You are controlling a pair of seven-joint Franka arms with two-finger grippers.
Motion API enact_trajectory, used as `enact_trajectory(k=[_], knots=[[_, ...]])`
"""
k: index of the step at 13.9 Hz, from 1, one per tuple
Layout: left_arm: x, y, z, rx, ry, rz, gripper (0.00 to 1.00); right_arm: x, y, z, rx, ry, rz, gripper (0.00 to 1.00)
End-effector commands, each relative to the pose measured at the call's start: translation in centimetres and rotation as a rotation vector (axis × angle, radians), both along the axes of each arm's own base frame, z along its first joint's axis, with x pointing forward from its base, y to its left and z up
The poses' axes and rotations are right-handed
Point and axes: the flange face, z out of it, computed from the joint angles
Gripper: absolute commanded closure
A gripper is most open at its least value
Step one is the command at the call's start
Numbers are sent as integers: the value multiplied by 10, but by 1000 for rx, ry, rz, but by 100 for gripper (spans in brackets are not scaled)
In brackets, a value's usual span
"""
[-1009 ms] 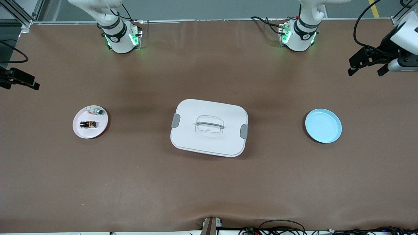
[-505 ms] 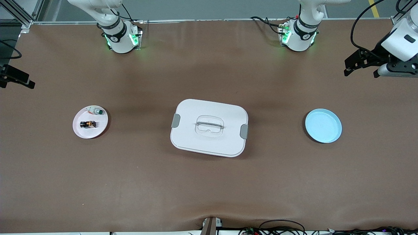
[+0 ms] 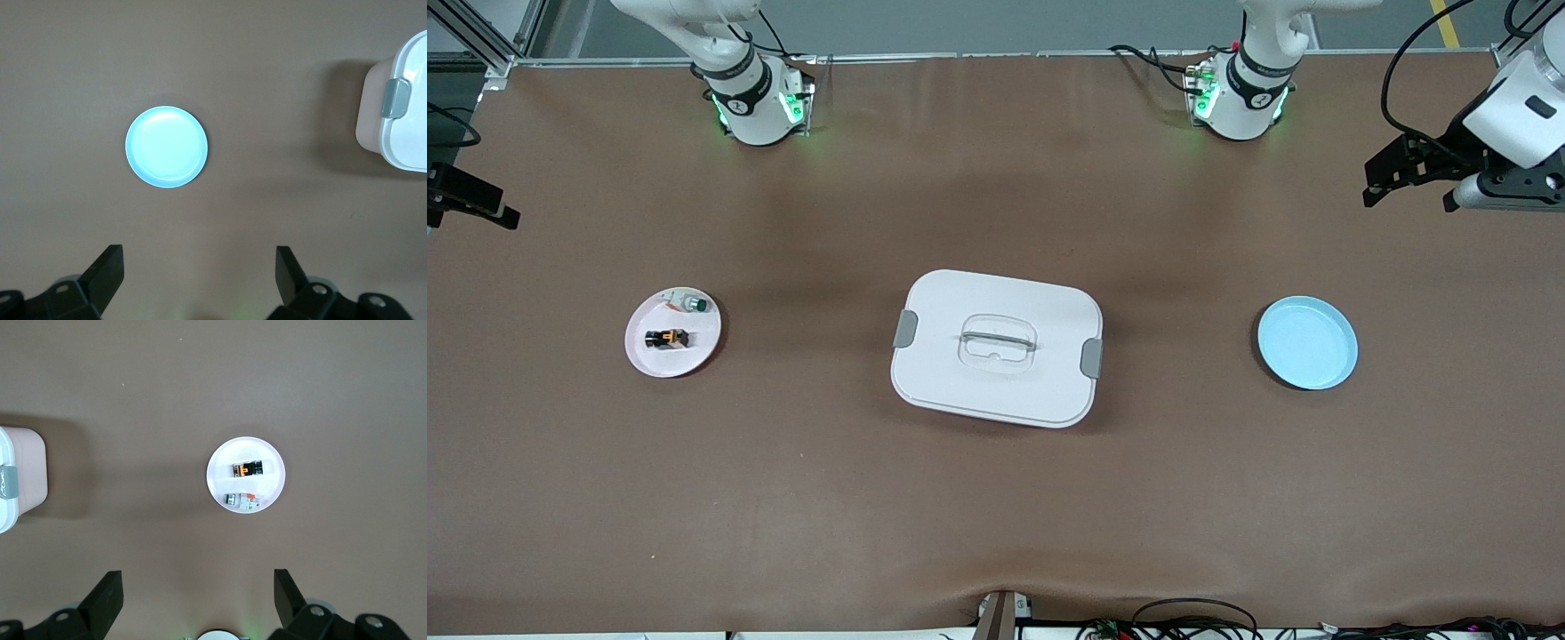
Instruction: Transfer orange switch to right arm and place
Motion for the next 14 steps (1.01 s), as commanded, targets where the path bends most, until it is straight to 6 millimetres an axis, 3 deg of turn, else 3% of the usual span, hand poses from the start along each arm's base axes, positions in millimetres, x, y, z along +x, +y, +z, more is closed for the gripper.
enact_trajectory(k=[1, 14], knots=[[0, 0, 7, 25, 4, -22, 0, -5, 1, 8, 7, -3, 4, 0], [0, 1, 7, 23, 4, -19, 0, -5, -6, 14, -32, -34, -5, 0]])
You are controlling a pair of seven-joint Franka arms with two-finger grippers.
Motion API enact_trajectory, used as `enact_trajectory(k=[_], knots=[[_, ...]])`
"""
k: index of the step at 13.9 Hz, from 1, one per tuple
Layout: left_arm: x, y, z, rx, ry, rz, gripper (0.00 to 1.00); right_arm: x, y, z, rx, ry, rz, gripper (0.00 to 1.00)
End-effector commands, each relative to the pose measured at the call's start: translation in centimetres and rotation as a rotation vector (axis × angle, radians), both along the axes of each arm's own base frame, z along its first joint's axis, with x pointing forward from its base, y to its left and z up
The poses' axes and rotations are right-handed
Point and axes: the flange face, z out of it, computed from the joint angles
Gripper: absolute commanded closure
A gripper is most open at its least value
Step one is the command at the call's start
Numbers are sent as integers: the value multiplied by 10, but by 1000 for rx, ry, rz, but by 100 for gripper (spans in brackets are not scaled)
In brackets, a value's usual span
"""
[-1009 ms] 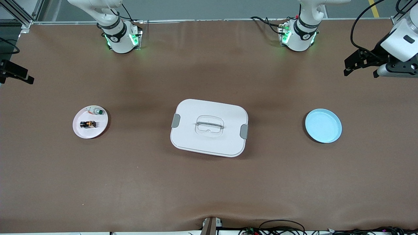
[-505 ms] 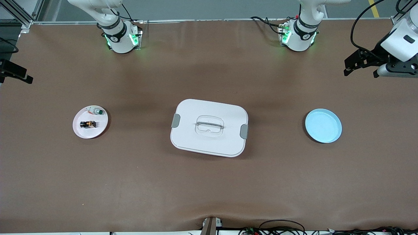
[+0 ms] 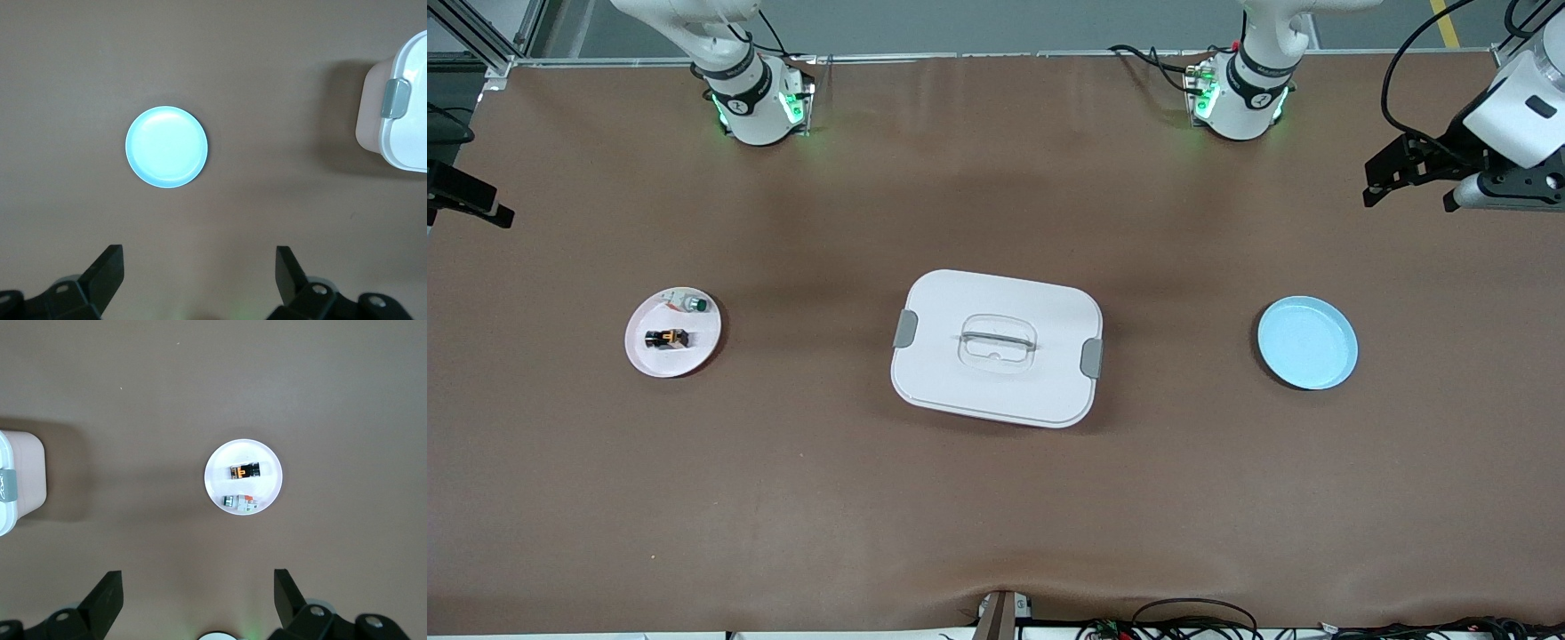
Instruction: Transfer orange switch to right arm and place
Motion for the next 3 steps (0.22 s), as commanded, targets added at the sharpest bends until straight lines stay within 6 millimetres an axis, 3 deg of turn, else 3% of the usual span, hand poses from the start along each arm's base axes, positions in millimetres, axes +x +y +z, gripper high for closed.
enact_trajectory(k=[1, 3], knots=[[0, 1, 6, 23, 5, -19, 0, -4, -3, 11, -33, -35, 2, 0], [0, 1, 6, 23, 5, -19, 0, -3, -4, 11, -40, -40, -1, 0]])
